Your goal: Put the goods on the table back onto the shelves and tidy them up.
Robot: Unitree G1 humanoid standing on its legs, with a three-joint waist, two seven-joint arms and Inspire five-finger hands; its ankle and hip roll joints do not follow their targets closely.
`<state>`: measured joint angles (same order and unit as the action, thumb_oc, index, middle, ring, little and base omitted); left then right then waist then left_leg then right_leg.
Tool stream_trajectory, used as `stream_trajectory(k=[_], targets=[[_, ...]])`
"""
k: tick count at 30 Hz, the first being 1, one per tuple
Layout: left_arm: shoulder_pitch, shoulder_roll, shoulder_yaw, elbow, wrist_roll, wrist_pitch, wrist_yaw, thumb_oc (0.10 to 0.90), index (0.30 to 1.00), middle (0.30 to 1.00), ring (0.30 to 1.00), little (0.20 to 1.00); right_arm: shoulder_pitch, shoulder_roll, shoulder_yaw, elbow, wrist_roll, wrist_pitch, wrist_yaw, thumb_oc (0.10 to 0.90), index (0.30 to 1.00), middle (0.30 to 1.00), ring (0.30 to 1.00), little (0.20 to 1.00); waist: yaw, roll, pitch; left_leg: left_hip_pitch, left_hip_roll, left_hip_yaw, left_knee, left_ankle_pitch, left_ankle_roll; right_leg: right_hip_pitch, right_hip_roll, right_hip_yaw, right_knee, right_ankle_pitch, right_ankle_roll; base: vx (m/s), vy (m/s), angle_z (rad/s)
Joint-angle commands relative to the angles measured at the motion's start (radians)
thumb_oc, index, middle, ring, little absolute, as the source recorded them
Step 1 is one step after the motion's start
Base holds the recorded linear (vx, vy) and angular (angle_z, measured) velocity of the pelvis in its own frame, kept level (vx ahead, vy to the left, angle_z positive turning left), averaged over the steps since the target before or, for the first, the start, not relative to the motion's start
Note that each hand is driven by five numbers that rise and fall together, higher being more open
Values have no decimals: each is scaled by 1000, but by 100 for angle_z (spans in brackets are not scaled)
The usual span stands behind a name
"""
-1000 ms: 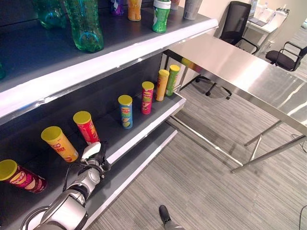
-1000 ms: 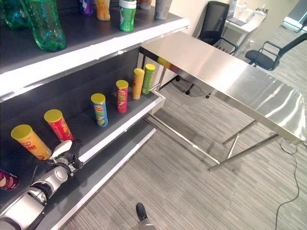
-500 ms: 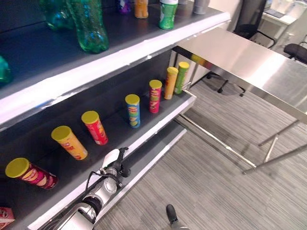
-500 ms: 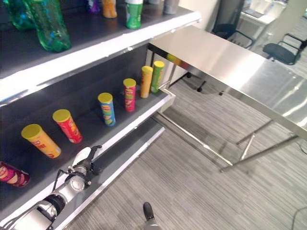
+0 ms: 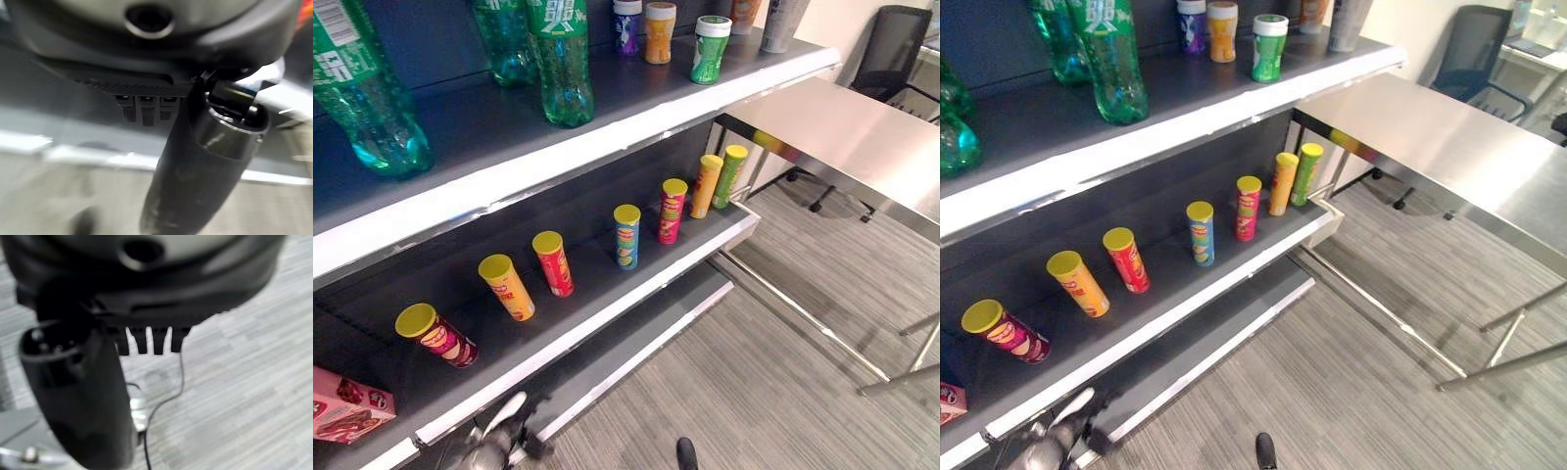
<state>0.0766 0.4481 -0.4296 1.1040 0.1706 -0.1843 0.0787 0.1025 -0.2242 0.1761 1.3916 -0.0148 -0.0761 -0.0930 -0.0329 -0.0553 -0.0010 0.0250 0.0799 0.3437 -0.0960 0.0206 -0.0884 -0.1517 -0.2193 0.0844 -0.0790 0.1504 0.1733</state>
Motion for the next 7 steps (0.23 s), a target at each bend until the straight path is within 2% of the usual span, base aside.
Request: stream_trajectory(k=[1,4,7], targets=[[-48,-69,138,103,-1,-6,42,800,900,900,900,900,-54,-23,-7,11,47,1,4,800,900,900,900,900,20,6,-1,-39,16,-84,62,-42,12,40,-79,31,95,59,89,-34,-10,17],[-8,-119,251,187,-85,28,36,800,900,900,900,900,-65,-16,-3,19,44,10,15,800,900,900,900,900,38,2,-12,-42,17,-100,59,-37,9,51,-82,10,95,43,89,-31,-26,25],[2,-138,286,207,-126,37,28,800,900,900,900,900,-67,-14,8,23,31,19,24,800,900,900,900,900,47,0,-16,-42,19,-110,56,-32,8,61,-82,-8,96,31,86,-10,-16,23]])
